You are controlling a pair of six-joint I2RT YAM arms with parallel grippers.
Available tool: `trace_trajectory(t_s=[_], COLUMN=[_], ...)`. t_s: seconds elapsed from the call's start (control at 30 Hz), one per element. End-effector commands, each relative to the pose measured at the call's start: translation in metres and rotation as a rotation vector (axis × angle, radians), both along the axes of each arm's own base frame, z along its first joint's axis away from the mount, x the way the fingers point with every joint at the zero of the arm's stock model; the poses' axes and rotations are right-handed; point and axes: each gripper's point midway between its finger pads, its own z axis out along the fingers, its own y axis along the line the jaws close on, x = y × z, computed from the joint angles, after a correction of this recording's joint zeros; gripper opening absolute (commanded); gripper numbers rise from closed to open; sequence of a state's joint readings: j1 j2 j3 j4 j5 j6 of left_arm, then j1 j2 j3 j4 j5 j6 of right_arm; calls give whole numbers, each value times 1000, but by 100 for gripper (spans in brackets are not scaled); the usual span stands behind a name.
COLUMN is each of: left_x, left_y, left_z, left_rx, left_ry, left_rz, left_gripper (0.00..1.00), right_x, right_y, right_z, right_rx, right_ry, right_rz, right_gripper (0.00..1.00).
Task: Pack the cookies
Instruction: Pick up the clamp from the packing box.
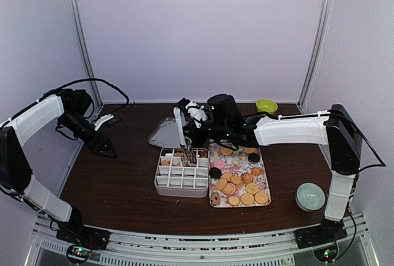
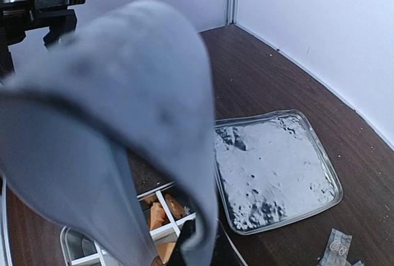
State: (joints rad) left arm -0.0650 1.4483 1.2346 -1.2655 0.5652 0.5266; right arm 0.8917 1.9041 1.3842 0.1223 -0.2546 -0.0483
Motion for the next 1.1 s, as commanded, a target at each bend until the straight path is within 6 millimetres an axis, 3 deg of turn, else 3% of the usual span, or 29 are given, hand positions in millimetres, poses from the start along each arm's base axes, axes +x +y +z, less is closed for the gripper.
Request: trace_trajectory(t_s=[0.0,0.4,0.77,1.07], left_x=[5,9,23,31], left_y=[-2,-14,-48,-91], left_z=[5,4,-23,-47], left_rx=[-22,-105,-138,-121], left_ry=[-13,6,66,106], left_rz=[-11,-1,-46,-124], left_gripper=[87,84,82,81], right_x=[3,-6,-14,-14], right_y=[0,-15,-28,-29], right_z=[18,62,86,76], right_rx=[40,211,329,351], right_ry=[-89,-179,-200,-171], right_rz=[-15,-40,-64,-74], right_gripper=[0,0,0,0])
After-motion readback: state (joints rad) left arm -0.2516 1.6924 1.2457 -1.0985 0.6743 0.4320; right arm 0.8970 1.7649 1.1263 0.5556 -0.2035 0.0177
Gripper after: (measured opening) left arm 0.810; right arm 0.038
